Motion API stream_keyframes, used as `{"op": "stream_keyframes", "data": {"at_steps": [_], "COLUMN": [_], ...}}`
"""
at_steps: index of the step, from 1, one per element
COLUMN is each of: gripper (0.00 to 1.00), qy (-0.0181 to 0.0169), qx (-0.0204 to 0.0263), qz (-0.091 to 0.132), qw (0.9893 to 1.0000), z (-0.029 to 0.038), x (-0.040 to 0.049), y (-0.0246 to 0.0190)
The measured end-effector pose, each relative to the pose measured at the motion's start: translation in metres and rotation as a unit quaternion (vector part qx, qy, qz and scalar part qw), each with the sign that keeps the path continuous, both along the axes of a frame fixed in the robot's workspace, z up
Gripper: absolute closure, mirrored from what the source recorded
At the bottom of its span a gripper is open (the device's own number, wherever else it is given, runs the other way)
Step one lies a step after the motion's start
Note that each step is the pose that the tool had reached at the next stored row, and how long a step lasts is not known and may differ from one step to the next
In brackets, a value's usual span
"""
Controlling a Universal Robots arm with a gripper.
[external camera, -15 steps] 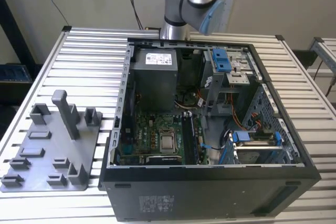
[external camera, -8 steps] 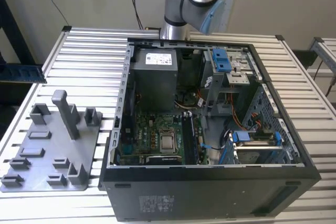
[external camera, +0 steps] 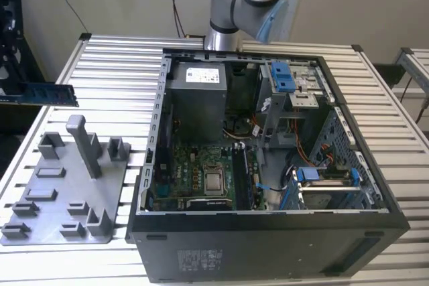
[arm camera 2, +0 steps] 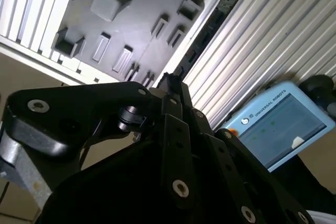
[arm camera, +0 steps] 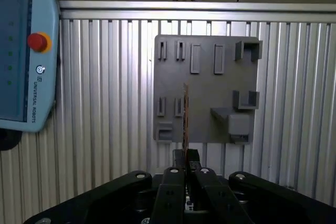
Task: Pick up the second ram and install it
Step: 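Pick up the second ram and move it above second insertion slot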
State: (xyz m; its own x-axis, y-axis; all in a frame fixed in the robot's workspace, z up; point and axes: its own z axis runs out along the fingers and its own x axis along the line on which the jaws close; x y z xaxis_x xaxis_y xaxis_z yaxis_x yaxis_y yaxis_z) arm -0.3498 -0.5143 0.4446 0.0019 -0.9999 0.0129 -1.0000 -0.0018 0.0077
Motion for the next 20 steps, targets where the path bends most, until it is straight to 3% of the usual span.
{"op": "stream_keyframes", "data": {"at_steps": [20], "gripper": [0.86], "qy": [0.0054], "qx": [0.0], "qz": [0.003], "qw": [1.0], "z": [0.0005], "x": [0.0888], "y": [0.0]}}
